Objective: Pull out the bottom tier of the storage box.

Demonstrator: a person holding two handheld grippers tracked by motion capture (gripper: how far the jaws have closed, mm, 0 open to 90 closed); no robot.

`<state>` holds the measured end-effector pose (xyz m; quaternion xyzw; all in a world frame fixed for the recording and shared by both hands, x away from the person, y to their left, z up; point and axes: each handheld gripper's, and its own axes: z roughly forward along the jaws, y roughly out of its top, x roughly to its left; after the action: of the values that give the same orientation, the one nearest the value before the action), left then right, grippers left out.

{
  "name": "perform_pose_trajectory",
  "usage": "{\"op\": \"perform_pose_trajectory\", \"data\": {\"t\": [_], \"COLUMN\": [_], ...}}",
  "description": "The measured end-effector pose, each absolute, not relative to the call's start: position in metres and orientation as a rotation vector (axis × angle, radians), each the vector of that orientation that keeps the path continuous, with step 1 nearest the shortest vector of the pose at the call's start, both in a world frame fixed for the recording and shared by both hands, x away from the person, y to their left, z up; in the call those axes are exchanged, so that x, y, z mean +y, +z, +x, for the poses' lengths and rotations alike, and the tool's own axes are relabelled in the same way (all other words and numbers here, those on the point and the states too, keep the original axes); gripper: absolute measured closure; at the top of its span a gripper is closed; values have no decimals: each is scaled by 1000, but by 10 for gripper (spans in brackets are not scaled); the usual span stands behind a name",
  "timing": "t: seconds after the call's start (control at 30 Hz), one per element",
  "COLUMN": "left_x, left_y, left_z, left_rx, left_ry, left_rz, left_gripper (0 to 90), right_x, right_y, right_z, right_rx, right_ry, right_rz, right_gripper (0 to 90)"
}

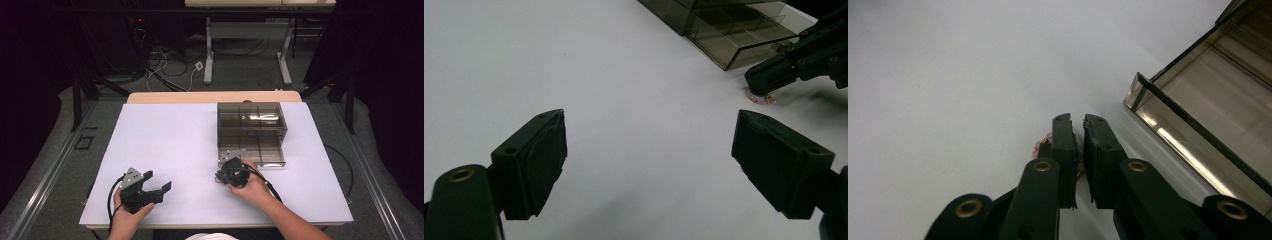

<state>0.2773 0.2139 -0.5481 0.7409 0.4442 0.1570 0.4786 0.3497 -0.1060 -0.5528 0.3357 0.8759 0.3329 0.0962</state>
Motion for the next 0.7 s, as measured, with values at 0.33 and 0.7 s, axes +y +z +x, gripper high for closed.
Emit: {"op": "perform_pose_trajectory", "data": {"t": [0.33,0.7], "left_x": [214,214], "left_y": [-548,-548], "left_z": [277,278], "left_rx": [1085,1084], "left_ry": [381,383], "left_rz": [1806,1809], "left_gripper": [148,148], "right_x": [-102,-105], "right_y": [-553,-549], "right_z": [344,345], "right_rx": [2561,2577], "right_ry": [955,1008], "right_rz": [926,966], "right_gripper": [877,900]}}
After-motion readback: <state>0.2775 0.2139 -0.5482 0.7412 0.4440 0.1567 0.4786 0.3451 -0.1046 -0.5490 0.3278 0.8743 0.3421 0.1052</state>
